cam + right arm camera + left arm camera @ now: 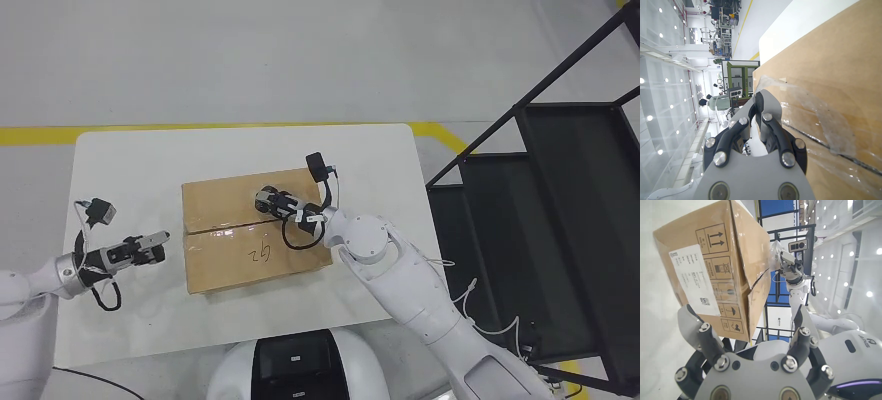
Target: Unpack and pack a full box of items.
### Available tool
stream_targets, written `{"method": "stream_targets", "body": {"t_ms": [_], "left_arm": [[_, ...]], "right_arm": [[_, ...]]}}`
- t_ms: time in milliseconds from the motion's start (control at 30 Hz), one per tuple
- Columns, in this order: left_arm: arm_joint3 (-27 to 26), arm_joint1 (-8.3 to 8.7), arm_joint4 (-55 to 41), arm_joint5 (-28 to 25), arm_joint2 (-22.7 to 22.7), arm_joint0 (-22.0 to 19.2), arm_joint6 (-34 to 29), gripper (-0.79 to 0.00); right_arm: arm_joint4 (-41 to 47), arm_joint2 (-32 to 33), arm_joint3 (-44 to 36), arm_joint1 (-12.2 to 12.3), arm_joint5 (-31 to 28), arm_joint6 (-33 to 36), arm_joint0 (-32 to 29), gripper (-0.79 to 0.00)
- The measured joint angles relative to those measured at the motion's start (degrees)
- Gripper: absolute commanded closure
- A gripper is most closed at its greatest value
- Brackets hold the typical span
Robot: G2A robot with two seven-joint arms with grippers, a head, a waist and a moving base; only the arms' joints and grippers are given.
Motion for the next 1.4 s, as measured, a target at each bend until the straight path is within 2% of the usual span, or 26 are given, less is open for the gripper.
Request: {"method": "stream_targets", "body": {"t_ms": [233,700,967,1400], "left_arm": [[3.7,-0.49,-2.2,-0.9,5.3,-2.9,0.2,-0.785],[6.1,-0.09,-8.3,-1.5,5.8,-3.7,-0.9,-0.785],[8.0,-0.50,-9.5,-2.8,8.4,-5.2,2.4,-0.785],[8.1,-0.72,-8.2,-3.8,10.9,-5.9,6.9,-0.785]], "right_arm": [[0.0,0.0,0.0,0.0,0.0,0.0,0.0,0.000],[0.0,0.0,0.0,0.0,0.0,0.0,0.0,0.000],[-0.5,-1.5,-0.4,-0.2,-0.7,1.6,0.0,0.000],[-2.5,-3.5,2.4,-0.5,-0.7,4.4,1.9,0.000]]}}
